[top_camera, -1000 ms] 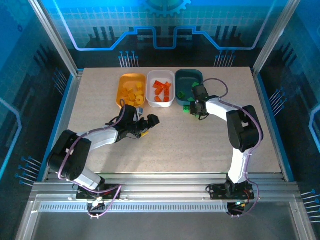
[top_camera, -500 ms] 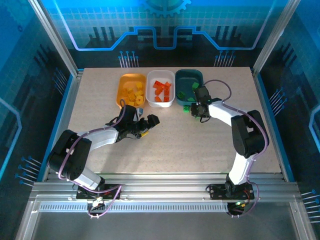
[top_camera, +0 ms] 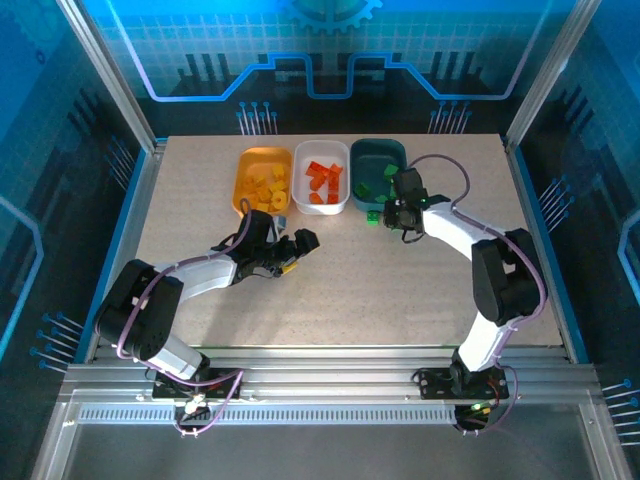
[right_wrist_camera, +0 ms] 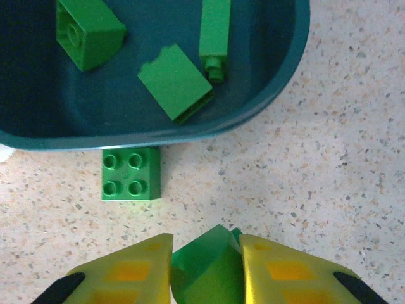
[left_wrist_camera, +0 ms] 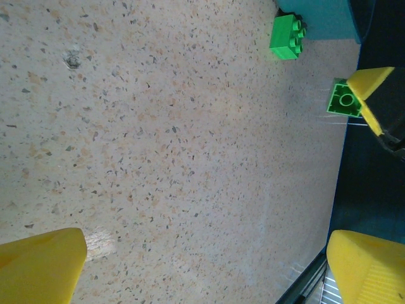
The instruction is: Sort the legos into containers by color
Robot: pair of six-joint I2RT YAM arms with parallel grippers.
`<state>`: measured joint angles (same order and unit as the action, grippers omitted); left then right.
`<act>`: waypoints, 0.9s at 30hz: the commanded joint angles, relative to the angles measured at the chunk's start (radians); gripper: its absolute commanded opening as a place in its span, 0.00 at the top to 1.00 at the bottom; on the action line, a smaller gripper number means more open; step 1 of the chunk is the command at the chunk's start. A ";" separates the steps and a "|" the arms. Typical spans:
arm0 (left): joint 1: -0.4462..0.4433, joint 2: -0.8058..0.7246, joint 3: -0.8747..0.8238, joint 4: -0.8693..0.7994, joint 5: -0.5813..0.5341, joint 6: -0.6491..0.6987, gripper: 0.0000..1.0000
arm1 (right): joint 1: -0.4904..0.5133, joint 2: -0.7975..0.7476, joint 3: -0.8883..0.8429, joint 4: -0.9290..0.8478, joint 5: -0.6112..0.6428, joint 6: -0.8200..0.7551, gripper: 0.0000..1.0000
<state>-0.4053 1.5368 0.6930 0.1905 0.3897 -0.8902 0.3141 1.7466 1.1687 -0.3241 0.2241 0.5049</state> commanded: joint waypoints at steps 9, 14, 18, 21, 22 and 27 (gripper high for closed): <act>-0.006 0.000 0.022 -0.008 0.016 0.018 0.01 | -0.032 0.163 0.350 -0.067 -0.048 -0.014 0.69; -0.006 -0.009 0.021 -0.028 0.014 0.035 0.01 | -0.031 0.309 0.565 -0.175 -0.045 -0.024 0.35; -0.006 -0.003 0.032 -0.036 0.015 0.040 0.01 | -0.015 0.232 0.517 -0.148 -0.001 -0.024 0.30; -0.006 0.002 0.033 -0.021 0.012 0.035 0.01 | 0.009 0.133 0.363 -0.098 0.024 0.033 0.28; -0.006 0.008 0.034 -0.015 0.011 0.033 0.01 | 0.023 0.101 0.284 -0.068 0.037 0.058 0.27; -0.006 0.047 0.056 -0.009 0.023 0.029 0.01 | 0.091 0.064 0.089 0.010 0.084 0.121 0.23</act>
<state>-0.4053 1.5558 0.7139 0.1806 0.3904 -0.8806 0.3717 1.8088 1.3094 -0.3679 0.2745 0.5709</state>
